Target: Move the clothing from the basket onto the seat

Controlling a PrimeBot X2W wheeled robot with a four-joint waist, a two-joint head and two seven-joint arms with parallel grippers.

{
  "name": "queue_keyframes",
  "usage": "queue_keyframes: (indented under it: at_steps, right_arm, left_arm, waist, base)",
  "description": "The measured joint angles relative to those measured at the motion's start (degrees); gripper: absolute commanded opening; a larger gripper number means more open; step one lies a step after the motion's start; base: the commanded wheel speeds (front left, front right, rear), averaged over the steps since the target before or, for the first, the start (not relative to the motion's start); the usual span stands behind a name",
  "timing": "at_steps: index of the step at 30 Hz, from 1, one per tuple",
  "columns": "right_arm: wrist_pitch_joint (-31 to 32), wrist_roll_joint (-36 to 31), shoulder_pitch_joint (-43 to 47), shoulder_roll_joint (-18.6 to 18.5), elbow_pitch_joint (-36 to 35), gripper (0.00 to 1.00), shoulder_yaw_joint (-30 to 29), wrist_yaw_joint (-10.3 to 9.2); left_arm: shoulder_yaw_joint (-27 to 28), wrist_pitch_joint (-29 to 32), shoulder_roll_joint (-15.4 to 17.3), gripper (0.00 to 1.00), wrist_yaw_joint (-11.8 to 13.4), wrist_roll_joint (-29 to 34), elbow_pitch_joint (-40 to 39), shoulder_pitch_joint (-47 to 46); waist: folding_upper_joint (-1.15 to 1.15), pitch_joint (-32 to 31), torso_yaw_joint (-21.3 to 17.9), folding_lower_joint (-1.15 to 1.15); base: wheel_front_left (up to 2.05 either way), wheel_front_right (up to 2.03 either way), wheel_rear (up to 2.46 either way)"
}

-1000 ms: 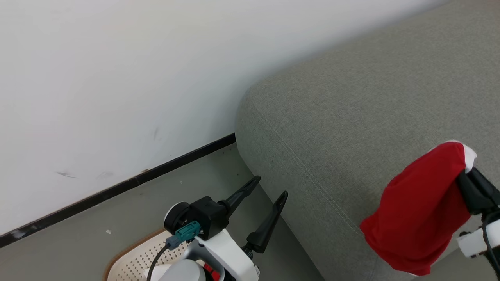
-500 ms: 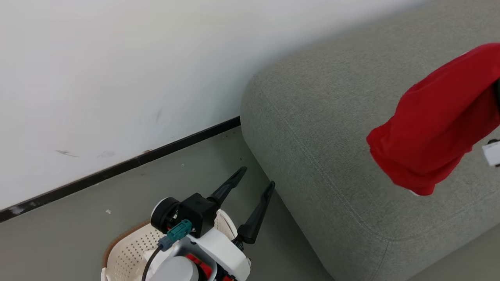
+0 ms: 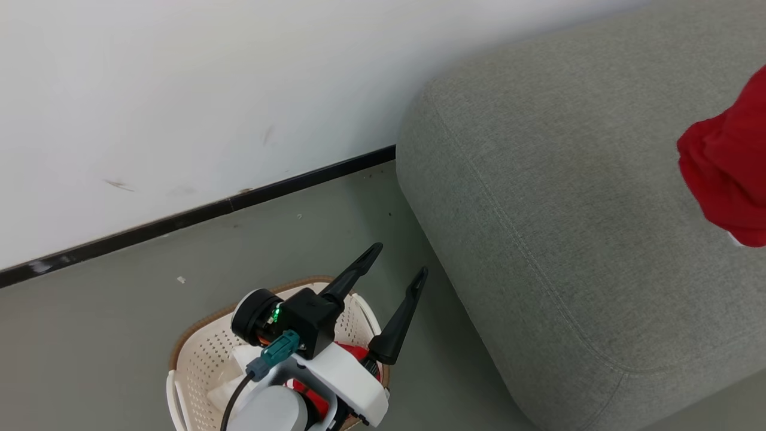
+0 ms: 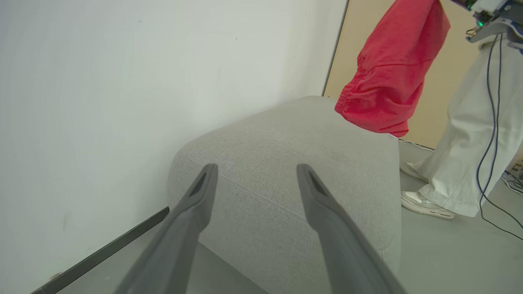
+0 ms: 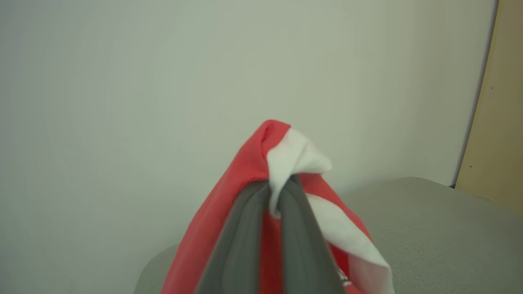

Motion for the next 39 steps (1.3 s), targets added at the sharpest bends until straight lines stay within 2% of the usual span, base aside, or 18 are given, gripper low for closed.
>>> queue_keyframes:
  at_steps: [9,20,30,34,39]
  right_arm:
    - [-0.46,1.45,-2.31,-1.41,9.47,0.00,-4.04,0.00]
    - [-2.26,-0.57,-7.26,-1.46,14.94,0.00,-4.15,0.00]
    - [-2.83,-2.25,-7.61,3.11,20.63,0.00,-3.81,0.00]
    - [-2.86,-3.04,-5.24,5.31,22.28,0.00,-2.77,0.01]
    - [-2.86,-3.07,-2.87,7.39,23.24,0.00,-4.21,0.01]
  left_arm:
    - [-1.46,1.51,-0.03,1.00,0.00,2.00,-1.80,-2.70]
    - [-3.02,3.69,-0.05,1.00,-0.09,3.13,-3.44,-5.87]
    - [-3.25,4.44,-0.13,1.00,-0.51,3.58,-3.83,-7.89]
    - [-3.31,4.45,-0.15,1.00,-0.51,4.20,-3.83,-9.28]
    - [-3.32,4.77,-0.16,1.00,-0.60,4.67,-3.79,-10.34]
  waist:
    - [0.00,3.47,2.42,0.00]
    - [0.00,8.11,4.96,0.00]
    - [0.00,12.17,6.66,0.00]
    - [0.00,13.64,7.15,0.00]
    - [0.00,15.25,7.49,0.00]
  base:
    - [0.00,0.00,0.00]
    - [0.00,0.00,0.00]
    - [0.00,0.00,0.00]
    - [0.00,0.00,0.00]
    - [0.00,0.00,0.00]
